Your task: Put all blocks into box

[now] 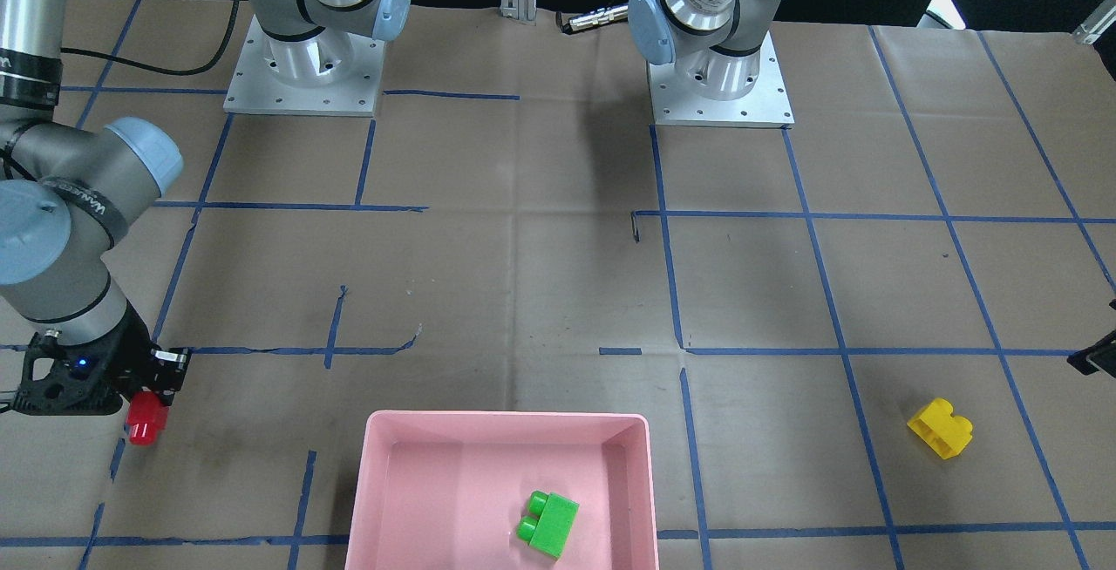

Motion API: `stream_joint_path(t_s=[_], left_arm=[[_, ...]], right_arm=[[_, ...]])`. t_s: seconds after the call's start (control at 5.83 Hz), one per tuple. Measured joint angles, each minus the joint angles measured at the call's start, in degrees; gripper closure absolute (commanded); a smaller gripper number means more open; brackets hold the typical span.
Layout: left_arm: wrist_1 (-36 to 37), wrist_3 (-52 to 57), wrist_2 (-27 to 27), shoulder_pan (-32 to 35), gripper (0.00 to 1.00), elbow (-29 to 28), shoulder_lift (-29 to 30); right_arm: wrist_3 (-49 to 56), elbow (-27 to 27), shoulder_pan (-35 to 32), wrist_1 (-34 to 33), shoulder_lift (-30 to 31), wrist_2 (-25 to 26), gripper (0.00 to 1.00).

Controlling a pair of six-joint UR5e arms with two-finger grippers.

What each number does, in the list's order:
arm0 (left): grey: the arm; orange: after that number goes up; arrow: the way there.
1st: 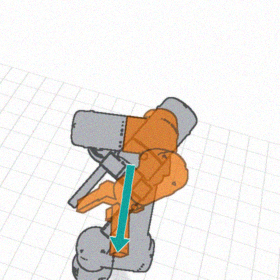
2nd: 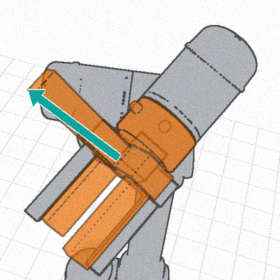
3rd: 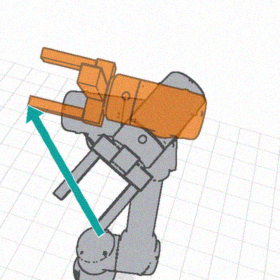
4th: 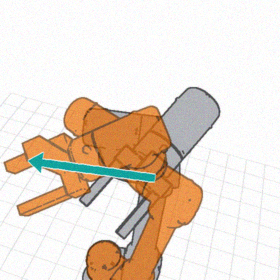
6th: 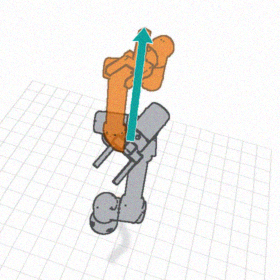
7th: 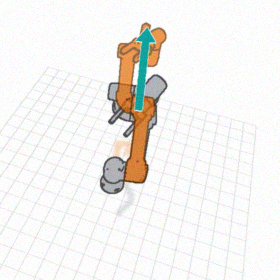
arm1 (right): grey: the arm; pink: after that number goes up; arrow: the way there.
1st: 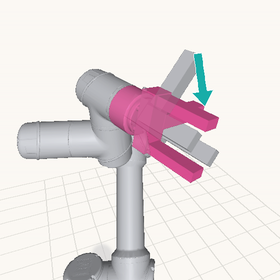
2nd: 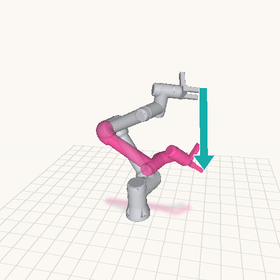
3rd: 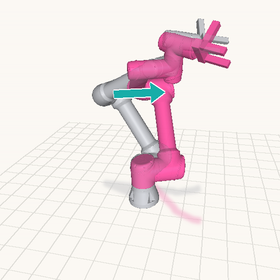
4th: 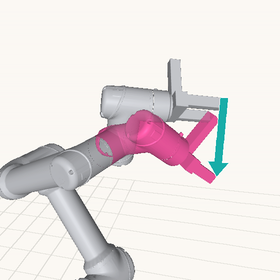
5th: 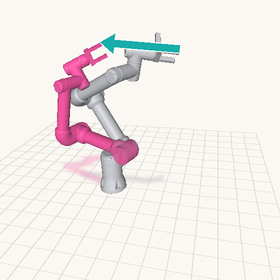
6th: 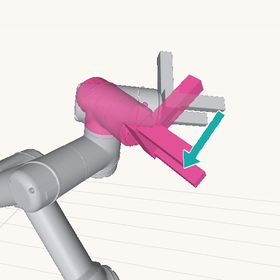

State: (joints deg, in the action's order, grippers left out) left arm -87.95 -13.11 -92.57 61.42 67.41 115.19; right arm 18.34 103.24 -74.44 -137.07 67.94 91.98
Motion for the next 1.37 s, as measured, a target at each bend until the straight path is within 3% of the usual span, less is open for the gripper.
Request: stream_joint_path(t_s=[0.34,0.51,0.69,0.86,1.03,1.37], left_arm=[[1.7,-6.6,0.4,-0.2,0.00,1.6,4.1],[3.3,-8.3,0.6,-0.1,0.01,2.2,6.6],[5.3,-8.8,1.4,0.0,0.01,3.0,9.0],[8.8,-8.8,2.4,0.2,0.01,4.5,11.3],[12.6,-8.5,3.1,0.3,0.01,6.7,12.8],[21.9,-6.5,3.8,0.2,0.01,11.9,14.6]], right_arm=[[-1.9,-6.8,-6.6,9.9,3.9,-5.4,0.95],[-4.8,-11.2,-12.0,11.3,1.7,-10.9,0.95],[-8.0,-15.4,-17.1,7.4,-3.1,-16.0,0.95],[-10.2,-19.9,-21.0,0.7,-9.0,-18.6,0.72],[-11.3,-23.4,-23.9,-3.5,-13.7,-19.4,0.01],[-13.2,-25.5,-26.3,-5.1,-16.3,-19.3,0.00]])
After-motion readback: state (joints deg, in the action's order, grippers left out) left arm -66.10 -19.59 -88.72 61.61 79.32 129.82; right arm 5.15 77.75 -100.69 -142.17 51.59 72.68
